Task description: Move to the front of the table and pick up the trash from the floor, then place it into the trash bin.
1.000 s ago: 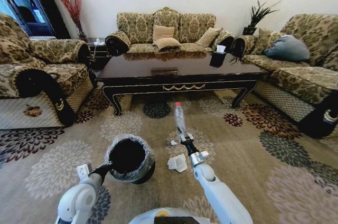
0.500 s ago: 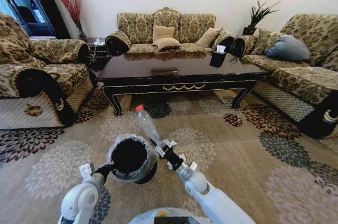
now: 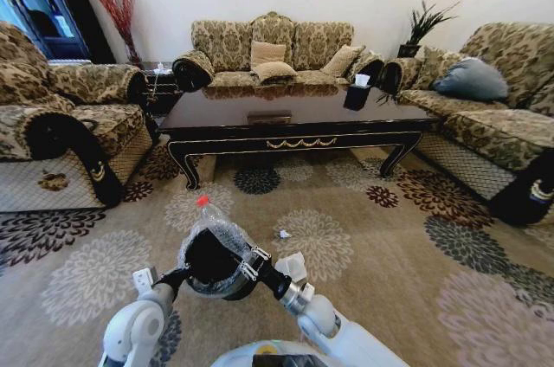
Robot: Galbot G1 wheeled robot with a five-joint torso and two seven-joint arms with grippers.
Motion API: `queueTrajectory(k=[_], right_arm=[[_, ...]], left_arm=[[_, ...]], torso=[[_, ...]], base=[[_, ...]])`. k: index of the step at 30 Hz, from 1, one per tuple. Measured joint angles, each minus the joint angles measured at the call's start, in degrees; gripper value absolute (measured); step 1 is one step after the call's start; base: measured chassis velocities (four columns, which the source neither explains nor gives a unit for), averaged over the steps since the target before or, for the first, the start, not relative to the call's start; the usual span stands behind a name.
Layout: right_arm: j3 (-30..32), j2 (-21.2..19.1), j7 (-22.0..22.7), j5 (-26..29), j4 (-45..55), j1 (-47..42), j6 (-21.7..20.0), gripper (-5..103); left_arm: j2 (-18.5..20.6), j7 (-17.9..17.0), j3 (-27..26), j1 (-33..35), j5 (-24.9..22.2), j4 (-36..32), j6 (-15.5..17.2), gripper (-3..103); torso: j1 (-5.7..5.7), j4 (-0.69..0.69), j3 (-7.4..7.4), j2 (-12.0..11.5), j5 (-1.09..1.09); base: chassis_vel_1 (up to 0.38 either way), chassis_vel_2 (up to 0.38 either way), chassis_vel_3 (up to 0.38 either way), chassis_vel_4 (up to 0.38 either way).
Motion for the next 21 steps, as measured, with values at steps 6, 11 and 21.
queueTrajectory(k=[6, 11, 21], right_arm=[[-1.1, 2.4, 0.1, -0.1, -1.6, 1.7, 0.2, 30], [-1.6, 3.5, -0.1, -1.3, -3.7, 2.4, 1.1, 30], [-1.7, 4.2, 0.2, -3.3, -5.7, 2.1, 2.4, 29]], left_arm=[[-0.8, -0.1, 0.6, 0.0, -0.2, -0.7, 0.0, 2], [-1.0, -0.1, 0.8, -0.1, -0.3, -0.7, 0.0, 2], [-0.8, -0.1, 0.8, -0.5, -0.5, -0.1, 0.0, 2]], torso=[[0.00, 0.01, 0.00, 0.0, 0.00], [0.00, 0.01, 0.00, 0.0, 0.00], [0.00, 0.00, 0.00, 0.0, 0.00]], base=[[0.000, 0.000, 0.000, 0.000], [0.000, 0.000, 0.000, 0.000], [0.000, 0.000, 0.000, 0.000]])
